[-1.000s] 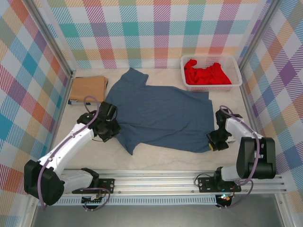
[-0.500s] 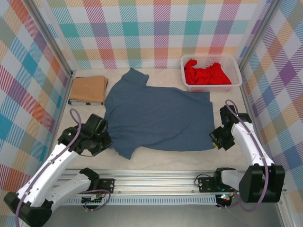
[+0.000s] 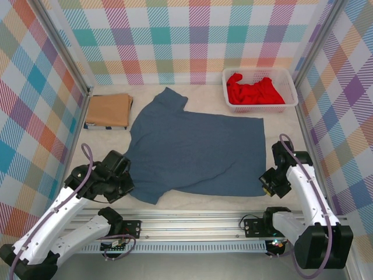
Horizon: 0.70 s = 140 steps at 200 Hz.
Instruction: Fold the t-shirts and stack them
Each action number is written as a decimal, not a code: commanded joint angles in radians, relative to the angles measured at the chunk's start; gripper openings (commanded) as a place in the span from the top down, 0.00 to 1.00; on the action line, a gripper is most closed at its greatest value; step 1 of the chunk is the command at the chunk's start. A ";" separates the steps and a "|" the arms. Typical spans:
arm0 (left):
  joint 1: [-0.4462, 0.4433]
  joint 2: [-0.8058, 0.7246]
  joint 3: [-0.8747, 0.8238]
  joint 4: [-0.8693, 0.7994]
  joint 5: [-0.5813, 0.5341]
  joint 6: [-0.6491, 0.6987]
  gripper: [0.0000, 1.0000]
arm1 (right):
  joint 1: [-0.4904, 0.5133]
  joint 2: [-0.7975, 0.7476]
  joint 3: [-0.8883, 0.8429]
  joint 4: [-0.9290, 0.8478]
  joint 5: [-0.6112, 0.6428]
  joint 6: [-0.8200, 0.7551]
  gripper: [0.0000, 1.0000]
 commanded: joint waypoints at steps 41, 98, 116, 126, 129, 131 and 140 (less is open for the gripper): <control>-0.008 0.267 0.082 0.244 -0.094 0.020 1.00 | -0.001 0.141 -0.023 0.114 -0.026 -0.044 1.00; 0.070 0.533 0.272 0.311 -0.135 0.158 1.00 | -0.024 0.328 0.124 0.161 -0.010 -0.087 1.00; 0.109 0.585 0.314 0.319 -0.145 0.207 1.00 | -0.044 0.376 0.155 0.168 -0.012 -0.104 1.00; 0.133 0.609 0.335 0.322 -0.149 0.231 1.00 | -0.053 0.396 0.168 0.172 -0.011 -0.111 1.00; 0.141 0.614 0.341 0.324 -0.149 0.238 1.00 | -0.055 0.401 0.172 0.172 -0.011 -0.112 1.00; 0.144 0.619 0.344 0.326 -0.149 0.243 1.00 | -0.056 0.404 0.174 0.174 -0.010 -0.112 1.00; 0.159 0.635 0.358 0.334 -0.148 0.262 1.00 | -0.061 0.416 0.180 0.177 -0.011 -0.113 1.00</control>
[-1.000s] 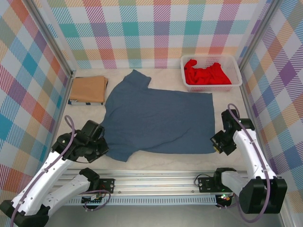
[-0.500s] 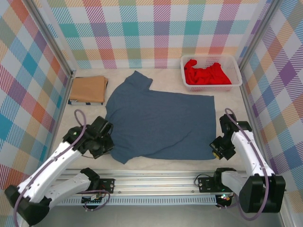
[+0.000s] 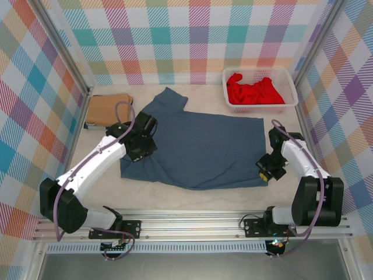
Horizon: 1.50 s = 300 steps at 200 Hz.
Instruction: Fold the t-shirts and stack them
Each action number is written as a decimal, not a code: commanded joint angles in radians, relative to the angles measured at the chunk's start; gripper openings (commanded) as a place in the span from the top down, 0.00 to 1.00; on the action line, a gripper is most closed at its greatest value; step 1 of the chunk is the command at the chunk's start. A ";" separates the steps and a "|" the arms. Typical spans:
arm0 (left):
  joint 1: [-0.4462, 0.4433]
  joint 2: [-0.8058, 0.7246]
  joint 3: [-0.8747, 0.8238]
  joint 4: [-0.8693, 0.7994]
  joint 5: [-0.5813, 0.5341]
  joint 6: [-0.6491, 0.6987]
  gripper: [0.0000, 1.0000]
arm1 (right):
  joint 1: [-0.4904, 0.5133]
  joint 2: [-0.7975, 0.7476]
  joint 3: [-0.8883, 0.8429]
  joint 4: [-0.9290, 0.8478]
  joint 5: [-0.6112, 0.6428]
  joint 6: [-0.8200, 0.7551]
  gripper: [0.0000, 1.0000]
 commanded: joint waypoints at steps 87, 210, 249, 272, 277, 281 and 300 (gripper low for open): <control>0.123 0.157 0.151 0.109 -0.001 0.182 1.00 | -0.042 0.120 0.080 0.022 0.029 -0.031 1.00; 0.159 0.265 0.228 0.099 -0.057 0.236 1.00 | -0.054 0.236 0.196 0.045 0.028 -0.059 1.00; 0.168 0.266 0.234 0.105 -0.073 0.237 1.00 | -0.057 0.271 0.219 0.057 0.035 -0.078 1.00; 0.172 0.277 0.247 0.108 -0.076 0.248 1.00 | -0.056 0.292 0.226 0.063 0.040 -0.084 1.00; 0.172 0.281 0.250 0.107 -0.076 0.249 1.00 | -0.057 0.294 0.227 0.065 0.041 -0.085 1.00; 0.172 0.283 0.253 0.106 -0.077 0.251 1.00 | -0.058 0.295 0.229 0.066 0.042 -0.086 1.00; 0.173 0.290 0.256 0.106 -0.082 0.255 1.00 | -0.058 0.303 0.236 0.076 0.035 -0.091 1.00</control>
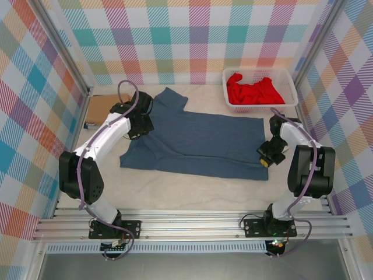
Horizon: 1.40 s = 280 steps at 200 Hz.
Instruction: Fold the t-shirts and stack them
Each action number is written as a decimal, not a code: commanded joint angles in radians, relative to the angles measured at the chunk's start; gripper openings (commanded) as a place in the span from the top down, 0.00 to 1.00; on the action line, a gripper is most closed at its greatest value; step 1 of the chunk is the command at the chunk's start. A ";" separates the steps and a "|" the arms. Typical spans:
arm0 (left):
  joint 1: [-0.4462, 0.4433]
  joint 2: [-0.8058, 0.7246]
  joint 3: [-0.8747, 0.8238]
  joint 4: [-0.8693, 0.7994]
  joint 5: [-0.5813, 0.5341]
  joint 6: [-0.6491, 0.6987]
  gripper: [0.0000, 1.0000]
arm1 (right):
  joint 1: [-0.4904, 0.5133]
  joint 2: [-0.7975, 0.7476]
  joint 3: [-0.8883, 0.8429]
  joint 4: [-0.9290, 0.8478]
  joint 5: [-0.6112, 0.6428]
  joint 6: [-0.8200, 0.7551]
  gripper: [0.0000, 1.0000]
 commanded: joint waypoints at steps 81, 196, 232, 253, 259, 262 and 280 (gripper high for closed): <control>0.025 0.037 0.021 0.026 -0.033 0.023 1.00 | -0.009 0.051 0.062 0.027 -0.006 -0.021 1.00; 0.028 0.121 0.104 0.030 -0.052 0.044 1.00 | -0.009 0.108 0.109 0.035 -0.010 -0.022 1.00; 0.029 0.144 0.128 0.037 -0.034 0.048 1.00 | -0.010 0.127 0.116 0.032 -0.006 -0.019 1.00; 0.030 0.170 0.139 0.039 -0.040 0.055 1.00 | -0.009 0.137 0.114 0.034 0.001 -0.013 1.00; 0.030 0.177 0.142 0.043 -0.040 0.060 1.00 | -0.009 0.139 0.114 0.032 0.005 -0.012 1.00; 0.030 0.181 0.144 0.045 -0.039 0.062 1.00 | -0.010 0.140 0.115 0.031 0.005 -0.012 1.00; 0.030 0.209 0.166 0.053 -0.029 0.070 1.00 | -0.009 0.147 0.115 0.026 0.015 -0.010 1.00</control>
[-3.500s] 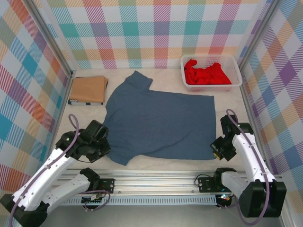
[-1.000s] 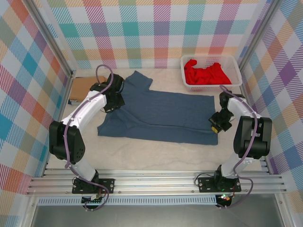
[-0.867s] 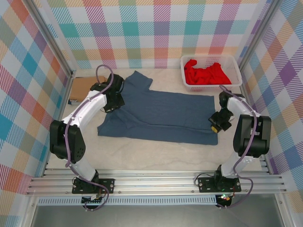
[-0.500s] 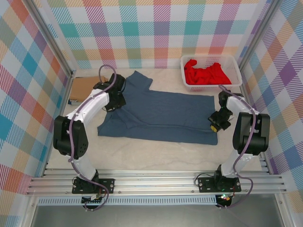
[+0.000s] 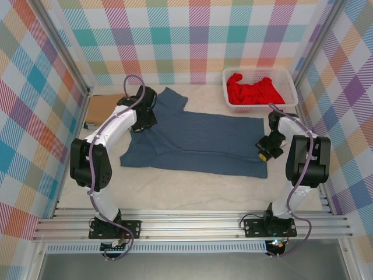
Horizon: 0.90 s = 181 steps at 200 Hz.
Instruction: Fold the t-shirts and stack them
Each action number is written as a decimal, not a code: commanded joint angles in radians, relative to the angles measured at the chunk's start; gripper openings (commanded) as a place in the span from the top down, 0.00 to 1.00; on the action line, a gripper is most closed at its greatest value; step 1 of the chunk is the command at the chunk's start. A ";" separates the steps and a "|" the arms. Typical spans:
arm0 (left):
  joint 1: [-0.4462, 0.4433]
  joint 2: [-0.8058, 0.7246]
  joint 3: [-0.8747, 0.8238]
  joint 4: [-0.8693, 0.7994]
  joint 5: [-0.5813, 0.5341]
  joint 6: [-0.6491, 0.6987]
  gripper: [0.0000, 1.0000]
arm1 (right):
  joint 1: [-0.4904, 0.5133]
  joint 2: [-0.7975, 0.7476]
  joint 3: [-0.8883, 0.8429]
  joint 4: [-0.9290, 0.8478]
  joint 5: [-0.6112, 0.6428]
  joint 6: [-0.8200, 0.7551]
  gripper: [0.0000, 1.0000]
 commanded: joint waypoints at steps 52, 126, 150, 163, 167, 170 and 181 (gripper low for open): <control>0.013 0.095 0.113 0.022 0.002 0.037 1.00 | -0.006 0.031 0.014 -0.020 0.034 0.000 1.00; 0.014 0.137 0.142 0.020 0.003 0.043 1.00 | -0.007 0.052 0.018 -0.010 0.031 0.013 1.00; 0.015 0.148 0.146 0.021 -0.003 0.044 1.00 | -0.008 0.056 0.028 -0.011 0.028 0.014 1.00; 0.014 0.154 0.147 0.024 0.003 0.046 1.00 | -0.007 0.057 0.032 -0.011 0.026 0.013 1.00; 0.014 0.155 0.148 0.027 0.006 0.046 1.00 | -0.007 0.056 0.033 -0.013 0.025 0.014 0.98; 0.013 0.157 0.148 0.031 0.010 0.049 1.00 | -0.007 0.056 0.033 -0.010 0.025 0.014 0.96; 0.014 0.165 0.149 0.042 0.027 0.054 1.00 | -0.007 0.051 0.031 -0.007 0.019 0.014 0.89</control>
